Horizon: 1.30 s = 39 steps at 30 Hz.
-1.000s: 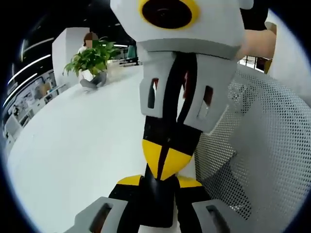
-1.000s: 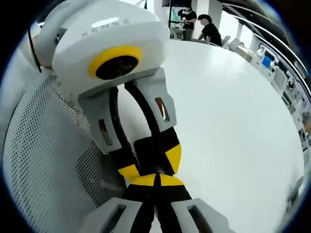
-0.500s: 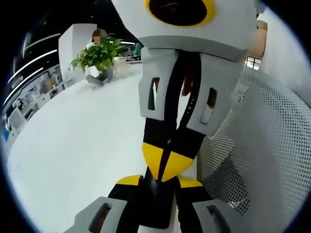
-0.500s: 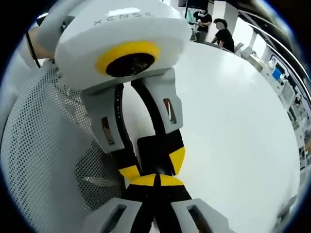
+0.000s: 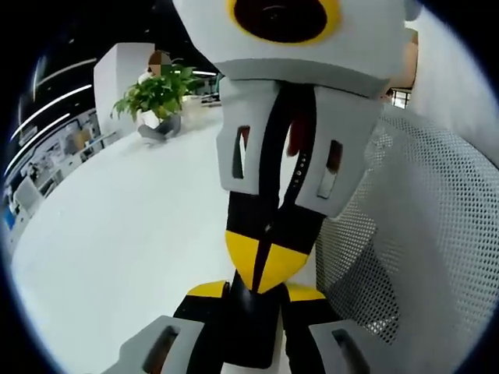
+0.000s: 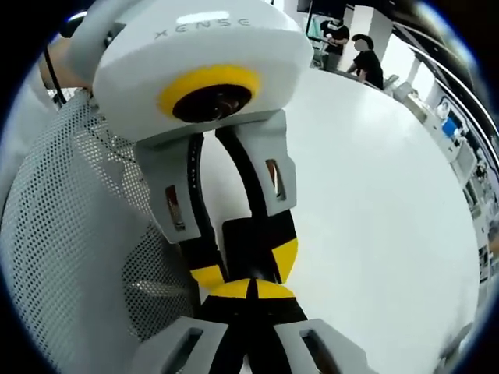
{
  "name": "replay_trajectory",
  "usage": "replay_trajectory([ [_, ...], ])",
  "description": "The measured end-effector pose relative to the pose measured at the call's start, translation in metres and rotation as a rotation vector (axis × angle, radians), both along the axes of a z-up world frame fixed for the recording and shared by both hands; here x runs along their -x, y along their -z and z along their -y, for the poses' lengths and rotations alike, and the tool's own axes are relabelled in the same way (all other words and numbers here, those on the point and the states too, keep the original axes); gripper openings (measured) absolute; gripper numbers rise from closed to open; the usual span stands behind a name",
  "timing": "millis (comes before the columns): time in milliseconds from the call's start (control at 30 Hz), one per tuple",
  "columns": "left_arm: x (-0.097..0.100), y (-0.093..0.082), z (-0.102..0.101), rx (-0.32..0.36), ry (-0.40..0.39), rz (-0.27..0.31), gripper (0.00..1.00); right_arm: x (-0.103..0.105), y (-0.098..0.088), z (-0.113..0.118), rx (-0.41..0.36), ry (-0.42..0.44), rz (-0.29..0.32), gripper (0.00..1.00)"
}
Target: Press the specified remote control buttons in sequence, fully releasing each button before pressing the next.
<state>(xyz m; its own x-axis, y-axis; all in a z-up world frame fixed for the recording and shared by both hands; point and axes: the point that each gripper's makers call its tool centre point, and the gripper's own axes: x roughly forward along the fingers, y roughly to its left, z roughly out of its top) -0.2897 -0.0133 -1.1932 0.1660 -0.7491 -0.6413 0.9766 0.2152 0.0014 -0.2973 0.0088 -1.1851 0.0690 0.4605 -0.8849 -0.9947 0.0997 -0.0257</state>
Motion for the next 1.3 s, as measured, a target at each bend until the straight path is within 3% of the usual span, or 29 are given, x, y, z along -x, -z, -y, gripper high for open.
replay_trajectory([
  [233,-0.001,0.0,0.0,0.011,-0.004,-0.014,0.26,-0.001,-0.001,0.001,-0.031,0.022,0.001,0.0],
  [400,0.0,0.0,0.001,0.001,0.0,-0.005,0.26,0.001,-0.002,0.001,-0.06,-0.033,0.035,0.0],
  [667,0.0,0.0,0.001,0.01,-0.009,-0.013,0.26,0.004,-0.005,0.008,-0.123,-0.029,0.02,0.01],
  [733,0.0,0.0,0.001,0.011,-0.009,-0.013,0.26,0.004,-0.005,0.014,-0.133,-0.01,0.002,0.05],
  [867,0.0,0.0,0.0,0.015,-0.007,-0.01,0.26,0.004,-0.011,0.014,-0.209,0.028,-0.044,0.29],
  [1067,0.0,0.0,0.0,0.019,-0.004,-0.007,0.26,-0.008,0.004,0.022,-0.154,0.04,-0.035,0.39],
  [1200,0.0,0.0,0.0,0.026,-0.006,-0.011,0.26,-0.007,0.006,0.022,-0.17,0.04,-0.063,0.35],
  [1300,0.0,0.0,0.0,0.033,-0.003,-0.011,0.26,-0.007,0.012,0.029,-0.121,0.003,-0.038,0.28],
])
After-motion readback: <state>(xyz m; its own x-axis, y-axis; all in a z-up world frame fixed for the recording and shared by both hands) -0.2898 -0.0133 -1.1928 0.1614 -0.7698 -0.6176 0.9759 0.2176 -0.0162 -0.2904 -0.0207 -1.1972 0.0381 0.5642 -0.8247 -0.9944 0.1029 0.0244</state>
